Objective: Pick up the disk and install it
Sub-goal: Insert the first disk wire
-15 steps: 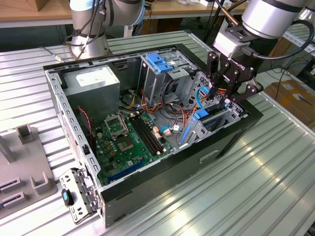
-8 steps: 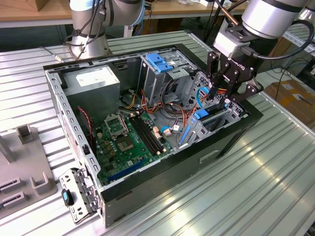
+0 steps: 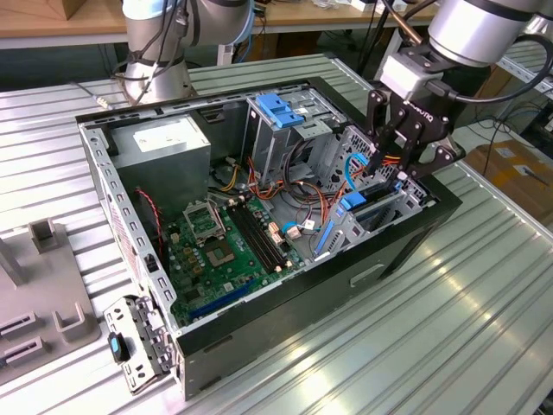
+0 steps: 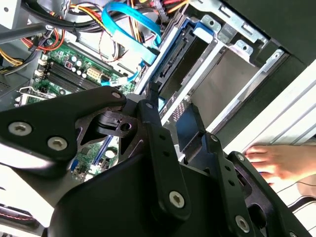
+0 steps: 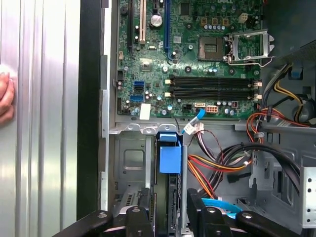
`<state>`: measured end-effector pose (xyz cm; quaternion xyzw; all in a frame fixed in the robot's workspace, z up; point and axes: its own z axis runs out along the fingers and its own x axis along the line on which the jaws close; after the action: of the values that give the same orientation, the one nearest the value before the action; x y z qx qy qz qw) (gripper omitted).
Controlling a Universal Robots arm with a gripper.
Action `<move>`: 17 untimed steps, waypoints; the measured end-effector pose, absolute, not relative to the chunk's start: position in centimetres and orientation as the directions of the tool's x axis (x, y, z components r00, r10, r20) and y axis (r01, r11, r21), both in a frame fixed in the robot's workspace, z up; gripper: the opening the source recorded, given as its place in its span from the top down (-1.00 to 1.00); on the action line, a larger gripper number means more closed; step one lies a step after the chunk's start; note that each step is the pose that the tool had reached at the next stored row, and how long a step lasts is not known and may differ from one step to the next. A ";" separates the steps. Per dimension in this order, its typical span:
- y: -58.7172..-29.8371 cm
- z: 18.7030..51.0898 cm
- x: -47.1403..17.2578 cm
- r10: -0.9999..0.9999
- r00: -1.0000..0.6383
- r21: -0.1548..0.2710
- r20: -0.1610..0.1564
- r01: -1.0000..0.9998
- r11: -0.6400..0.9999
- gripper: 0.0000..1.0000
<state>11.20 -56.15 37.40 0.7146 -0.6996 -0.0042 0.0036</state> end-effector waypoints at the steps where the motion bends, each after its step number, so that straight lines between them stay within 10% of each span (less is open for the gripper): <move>1: -56.0 37.4 11.4 -1.000 0.021 0.011 -0.001 -1.000 -0.021 0.15; 17: -53.7 36.3 13.2 -1.000 0.021 0.011 0.000 -1.000 -0.021 0.15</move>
<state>13.18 -53.68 36.31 0.7145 -0.6996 -0.0040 0.0039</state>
